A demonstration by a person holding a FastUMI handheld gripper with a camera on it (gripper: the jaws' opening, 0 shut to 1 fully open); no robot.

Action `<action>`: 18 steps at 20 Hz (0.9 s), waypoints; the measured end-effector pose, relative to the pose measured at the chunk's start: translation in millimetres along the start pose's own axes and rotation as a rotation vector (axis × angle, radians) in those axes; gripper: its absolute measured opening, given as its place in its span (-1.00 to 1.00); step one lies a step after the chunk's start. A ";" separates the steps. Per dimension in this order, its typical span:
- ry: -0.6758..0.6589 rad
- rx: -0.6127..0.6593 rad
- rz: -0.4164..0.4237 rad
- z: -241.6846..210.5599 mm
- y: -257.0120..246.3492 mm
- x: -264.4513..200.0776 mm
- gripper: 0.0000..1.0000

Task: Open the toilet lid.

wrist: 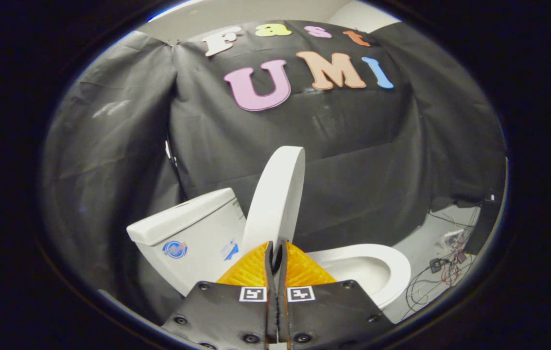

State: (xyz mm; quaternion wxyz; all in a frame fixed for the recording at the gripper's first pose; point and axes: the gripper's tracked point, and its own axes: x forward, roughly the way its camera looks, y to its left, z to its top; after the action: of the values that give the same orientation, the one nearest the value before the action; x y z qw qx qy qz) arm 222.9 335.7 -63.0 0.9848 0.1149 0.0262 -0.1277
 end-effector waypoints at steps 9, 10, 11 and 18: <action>-0.012 -0.044 0.081 3.7 37.1 8.2 -0.98; -0.010 -0.056 0.088 3.3 39.6 9.7 -0.98; -0.009 -0.060 0.099 4.1 43.9 10.6 -0.98; -0.011 -0.043 0.151 2.2 66.7 15.2 -0.98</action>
State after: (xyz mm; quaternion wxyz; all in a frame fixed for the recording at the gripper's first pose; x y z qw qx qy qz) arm 254.8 394.2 -47.5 0.9940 0.0947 0.0146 -0.0533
